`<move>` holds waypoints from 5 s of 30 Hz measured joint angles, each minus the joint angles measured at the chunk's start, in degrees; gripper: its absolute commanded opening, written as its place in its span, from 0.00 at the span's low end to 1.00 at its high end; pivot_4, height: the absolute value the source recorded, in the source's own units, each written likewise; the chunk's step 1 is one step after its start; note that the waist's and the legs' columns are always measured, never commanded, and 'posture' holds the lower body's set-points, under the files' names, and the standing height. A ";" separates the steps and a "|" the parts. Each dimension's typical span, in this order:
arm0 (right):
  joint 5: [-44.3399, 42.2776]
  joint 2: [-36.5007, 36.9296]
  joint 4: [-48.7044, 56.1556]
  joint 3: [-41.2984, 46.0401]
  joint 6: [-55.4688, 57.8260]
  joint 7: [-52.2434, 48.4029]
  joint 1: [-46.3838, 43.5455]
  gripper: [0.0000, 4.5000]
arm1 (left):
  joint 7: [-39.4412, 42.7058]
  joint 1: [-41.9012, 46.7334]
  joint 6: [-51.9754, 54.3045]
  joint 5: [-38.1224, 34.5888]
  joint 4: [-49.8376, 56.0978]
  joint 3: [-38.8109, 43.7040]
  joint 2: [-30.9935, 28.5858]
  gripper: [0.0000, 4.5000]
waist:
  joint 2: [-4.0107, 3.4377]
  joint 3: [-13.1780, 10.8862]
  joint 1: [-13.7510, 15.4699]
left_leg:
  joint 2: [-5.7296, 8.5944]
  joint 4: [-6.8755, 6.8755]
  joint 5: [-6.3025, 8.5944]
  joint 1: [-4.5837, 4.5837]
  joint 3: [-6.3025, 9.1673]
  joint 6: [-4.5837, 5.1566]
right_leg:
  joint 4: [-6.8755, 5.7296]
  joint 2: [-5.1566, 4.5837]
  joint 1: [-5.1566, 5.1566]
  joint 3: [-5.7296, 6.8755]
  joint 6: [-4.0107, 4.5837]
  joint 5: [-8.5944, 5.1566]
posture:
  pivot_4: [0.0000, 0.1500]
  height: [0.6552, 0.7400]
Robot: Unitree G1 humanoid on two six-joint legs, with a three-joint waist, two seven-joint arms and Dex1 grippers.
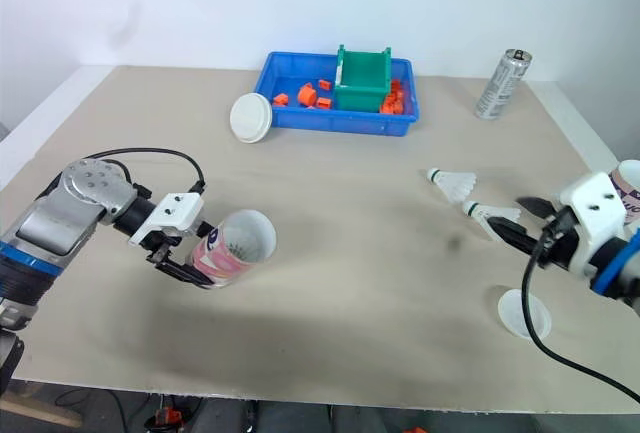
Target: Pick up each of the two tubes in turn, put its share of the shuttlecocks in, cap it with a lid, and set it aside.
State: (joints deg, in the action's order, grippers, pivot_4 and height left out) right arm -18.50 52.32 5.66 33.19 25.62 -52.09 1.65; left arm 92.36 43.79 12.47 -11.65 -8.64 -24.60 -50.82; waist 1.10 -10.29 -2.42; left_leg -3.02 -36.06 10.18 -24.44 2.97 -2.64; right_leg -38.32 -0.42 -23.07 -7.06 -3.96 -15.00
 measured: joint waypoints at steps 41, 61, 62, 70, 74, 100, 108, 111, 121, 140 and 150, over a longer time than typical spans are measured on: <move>2.10 -3.05 -14.07 -11.61 -7.61 6.67 -11.57 0.01 | -0.32 -3.01 2.70 -0.77 3.69 2.07 0.21 0.72 | -0.34 0.04 -0.35 | 0.12 0.13 -0.10 0.09 -0.33 0.18 | 0.03 0.00 -0.01 -0.51 -0.23 0.09 | 1.00 0.89; -4.12 6.40 22.04 -36.21 -4.90 -13.45 -32.62 0.01 | 0.22 -2.22 1.70 -0.83 2.45 1.84 1.56 0.72 | -0.37 0.00 -0.13 | 0.10 0.04 -0.11 -0.20 -0.31 0.17 | 0.07 0.00 -0.25 -0.48 -0.18 0.07 | 1.00 0.89; -3.90 6.11 21.99 -37.46 -5.51 -14.56 -34.12 0.01 | 0.22 -2.23 1.71 -0.96 2.43 1.85 1.56 0.72 | -0.37 0.00 -0.11 | 0.11 0.02 -0.10 -0.26 -0.31 0.17 | 0.08 -0.02 -0.27 -0.48 -0.21 0.06 | 1.00 0.89; -1.43 1.15 19.71 -44.36 -10.81 -20.75 -43.52 0.01 | 0.23 -2.27 2.37 -1.18 2.59 1.98 1.65 0.72 | -0.37 0.00 -0.12 | 0.11 0.02 -0.10 -0.28 -0.21 0.16 | 0.08 -0.01 -0.28 -0.37 -0.20 0.07 | 1.00 0.89; 4.06 -3.51 16.20 -50.27 -14.37 -22.67 -48.67 0.01 | 0.21 -2.31 2.61 -1.05 2.64 2.08 1.54 0.72 | -0.37 0.00 -0.29 | 0.07 0.02 -0.10 -0.21 -0.21 0.17 | 0.00 0.03 -0.29 -0.35 -0.13 0.09 | 1.00 0.89; -10.43 0.29 13.21 -22.62 8.02 -10.07 -28.43 0.50 | 0.09 -3.19 2.94 -0.55 3.11 3.22 2.83 0.72 | -0.25 0.03 0.27 | 0.17 -0.15 -0.10 -0.26 0.19 0.17 | -0.53 0.02 -0.23 -0.04 -0.11 -0.19 | 1.00 0.89; 0.07 -5.18 -4.35 -17.38 -1.60 3.14 -15.83 0.50 | 0.22 -3.99 2.96 -0.09 3.19 4.17 2.74 0.72 | -0.37 0.00 -0.30 | 0.21 -0.17 -0.10 -0.17 0.15 0.17 | -0.67 0.03 -0.25 -0.15 -0.23 -0.15 | 1.00 0.89; 1.53 -5.65 -7.16 -18.13 -3.29 4.44 -16.93 0.50 | 0.17 -3.96 2.96 -0.03 3.17 4.17 2.79 0.72 | -0.37 0.00 -0.37 | 0.21 -0.20 -0.11 -0.15 0.15 0.19 | -0.67 0.03 -0.24 -0.15 -0.11 -0.18 | 1.00 0.89; 6.71 -9.48 -25.58 -23.77 -11.14 6.38 -25.12 0.50 | 0.16 -4.52 3.63 -0.10 4.22 4.54 2.53 0.72 | -0.35 -0.02 -0.50 | 0.23 -0.17 -0.11 -0.16 0.16 0.20 | -0.67 0.04 -0.22 -0.15 -0.27 -0.16 | 1.00 0.89; 10.16 -12.17 -46.34 -25.81 -19.77 6.29 -38.61 0.50 | -0.35 -5.61 5.44 0.04 5.89 5.53 2.36 0.72 | -0.36 -0.02 -0.87 | 0.24 -0.12 -0.10 -0.11 0.17 0.21 | -0.67 0.04 -0.18 -0.15 -0.26 -0.18 | 1.00 0.89; 12.22 -13.84 -55.51 -26.47 -24.24 8.28 -43.23 0.02 | -0.31 -5.62 5.67 0.00 5.98 5.56 2.32 0.72 | -0.37 -0.03 -0.87 | 0.25 -0.07 -0.10 -0.11 0.17 0.21 | -0.67 0.03 -0.18 -0.15 -0.26 -0.19 | 1.00 0.89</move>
State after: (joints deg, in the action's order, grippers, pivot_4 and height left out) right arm -6.27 38.48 -49.85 6.72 1.38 -43.81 -41.58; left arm 92.05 38.18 18.14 -11.65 -2.66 -19.04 -48.50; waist 0.74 -10.32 -3.29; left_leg -2.77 -36.14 10.08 -24.55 3.15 -2.43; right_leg -38.98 -0.39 -23.25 -7.21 -4.22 -15.19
